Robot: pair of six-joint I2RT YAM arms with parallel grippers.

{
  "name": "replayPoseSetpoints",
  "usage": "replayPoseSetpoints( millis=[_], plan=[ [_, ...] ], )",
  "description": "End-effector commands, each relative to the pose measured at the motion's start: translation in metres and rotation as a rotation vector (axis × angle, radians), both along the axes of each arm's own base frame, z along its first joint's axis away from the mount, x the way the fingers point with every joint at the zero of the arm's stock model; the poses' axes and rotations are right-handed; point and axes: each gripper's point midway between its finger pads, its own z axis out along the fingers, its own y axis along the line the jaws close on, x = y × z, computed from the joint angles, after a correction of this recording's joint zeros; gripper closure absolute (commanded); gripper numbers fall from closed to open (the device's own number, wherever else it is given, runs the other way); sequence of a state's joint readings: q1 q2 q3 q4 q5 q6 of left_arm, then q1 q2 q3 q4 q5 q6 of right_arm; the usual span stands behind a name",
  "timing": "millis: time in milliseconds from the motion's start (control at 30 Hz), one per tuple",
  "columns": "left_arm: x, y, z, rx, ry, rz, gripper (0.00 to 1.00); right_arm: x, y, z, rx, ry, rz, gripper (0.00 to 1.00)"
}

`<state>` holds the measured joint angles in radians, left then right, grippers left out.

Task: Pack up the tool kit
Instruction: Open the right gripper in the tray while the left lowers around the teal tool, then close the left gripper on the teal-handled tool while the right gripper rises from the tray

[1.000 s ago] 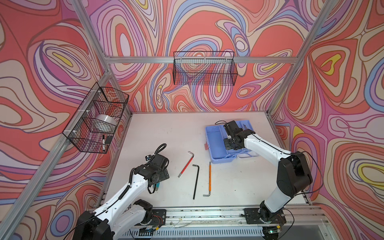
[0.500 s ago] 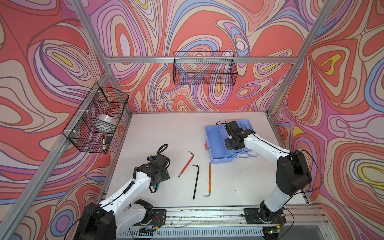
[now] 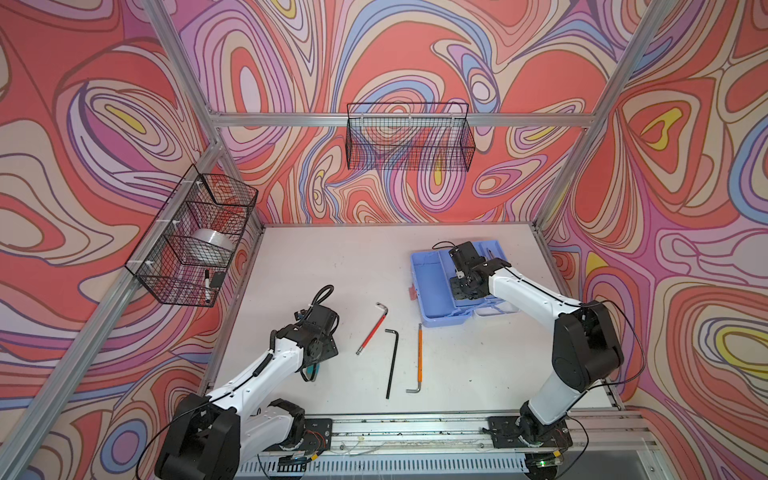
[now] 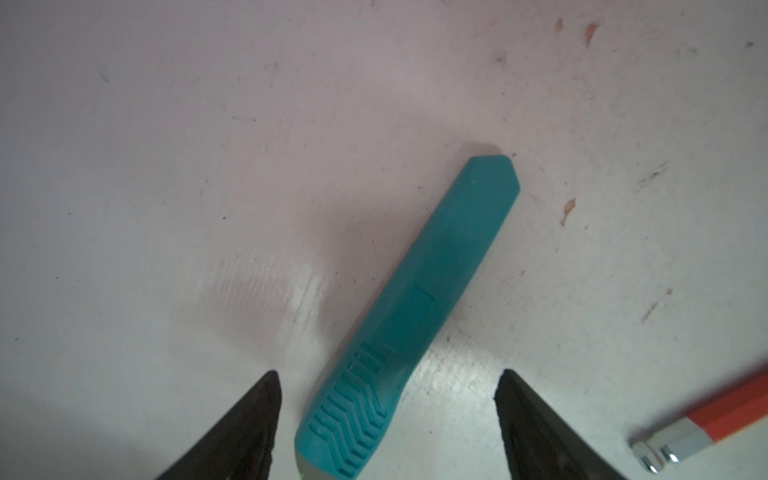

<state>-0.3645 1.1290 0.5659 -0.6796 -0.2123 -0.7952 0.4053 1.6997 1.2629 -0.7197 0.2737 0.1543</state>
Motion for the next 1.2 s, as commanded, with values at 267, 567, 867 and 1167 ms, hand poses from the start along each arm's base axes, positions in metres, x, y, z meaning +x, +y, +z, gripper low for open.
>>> replayPoseSetpoints(
  millis=[267, 567, 867, 1167],
  plan=[
    [0.006, -0.004, -0.007, -0.008, 0.017, -0.028, 0.32, 0.006, -0.002, 0.007, 0.006, -0.021, -0.023, 0.74],
    [0.004, -0.005, -0.013, -0.012, 0.031, -0.029, 0.33, 0.02, 0.001, 0.005, -0.013, -0.024, -0.015, 0.78],
    [0.005, -0.001, -0.011, 0.0, 0.027, -0.009, 0.3, 0.021, 0.001, 0.008, -0.017, -0.027, -0.013, 0.8],
    [0.001, -0.001, -0.024, -0.042, 0.065, 0.022, 0.32, 0.022, 0.004, 0.021, 0.001, -0.052, -0.012, 0.77]
  ],
)
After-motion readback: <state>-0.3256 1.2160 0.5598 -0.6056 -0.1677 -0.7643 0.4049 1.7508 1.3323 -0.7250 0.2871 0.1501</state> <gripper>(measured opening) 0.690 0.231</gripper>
